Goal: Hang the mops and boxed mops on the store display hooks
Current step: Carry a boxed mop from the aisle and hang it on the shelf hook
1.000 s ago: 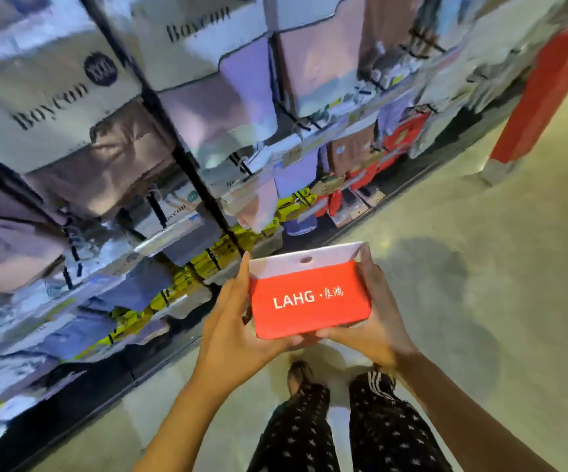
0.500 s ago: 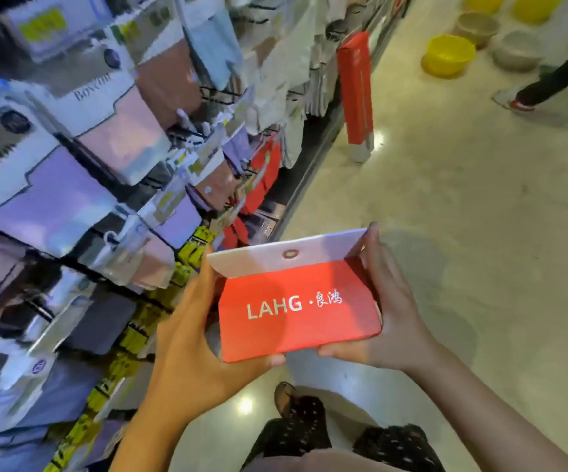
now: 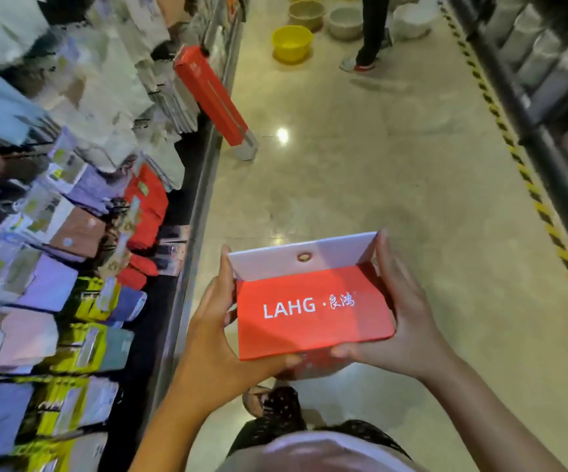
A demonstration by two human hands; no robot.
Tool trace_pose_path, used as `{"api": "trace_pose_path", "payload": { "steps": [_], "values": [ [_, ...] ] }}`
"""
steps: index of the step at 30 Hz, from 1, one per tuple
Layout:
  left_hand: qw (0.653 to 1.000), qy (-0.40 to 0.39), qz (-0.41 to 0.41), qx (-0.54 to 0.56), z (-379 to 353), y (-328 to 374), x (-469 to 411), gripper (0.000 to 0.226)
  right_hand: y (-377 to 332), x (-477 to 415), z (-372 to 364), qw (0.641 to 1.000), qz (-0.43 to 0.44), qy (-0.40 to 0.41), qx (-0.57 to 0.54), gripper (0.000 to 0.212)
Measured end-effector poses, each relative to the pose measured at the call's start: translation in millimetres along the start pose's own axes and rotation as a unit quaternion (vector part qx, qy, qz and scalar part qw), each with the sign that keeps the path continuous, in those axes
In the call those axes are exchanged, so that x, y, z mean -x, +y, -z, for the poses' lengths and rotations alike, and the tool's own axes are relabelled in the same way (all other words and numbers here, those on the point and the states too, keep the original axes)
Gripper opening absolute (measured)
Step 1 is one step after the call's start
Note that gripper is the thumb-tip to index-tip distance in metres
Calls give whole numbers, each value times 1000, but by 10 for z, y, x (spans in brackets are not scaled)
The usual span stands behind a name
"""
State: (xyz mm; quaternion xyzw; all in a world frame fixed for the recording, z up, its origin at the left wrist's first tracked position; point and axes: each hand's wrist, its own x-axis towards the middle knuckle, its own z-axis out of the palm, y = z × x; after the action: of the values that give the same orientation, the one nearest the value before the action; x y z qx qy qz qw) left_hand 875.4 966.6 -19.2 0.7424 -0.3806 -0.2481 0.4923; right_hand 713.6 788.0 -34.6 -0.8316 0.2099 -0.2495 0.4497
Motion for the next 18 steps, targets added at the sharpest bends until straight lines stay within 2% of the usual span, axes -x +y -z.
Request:
{"api": "trace_pose_path", "payload": {
  "steps": [5, 11, 18],
  "values": [
    [996, -91, -16, 16, -910, 276, -53, 137, 294, 655, 772, 995, -77, 47, 32, 130],
    [978, -202, -23, 54, -1986, 623, -164, 133, 602, 1411, 1628, 974, -189, 117, 52, 136],
    [962, -266, -9, 66, -2837, 831, -486, 136, 913, 1655, 2235, 953, -243, 168, 72, 136]
  ]
}}
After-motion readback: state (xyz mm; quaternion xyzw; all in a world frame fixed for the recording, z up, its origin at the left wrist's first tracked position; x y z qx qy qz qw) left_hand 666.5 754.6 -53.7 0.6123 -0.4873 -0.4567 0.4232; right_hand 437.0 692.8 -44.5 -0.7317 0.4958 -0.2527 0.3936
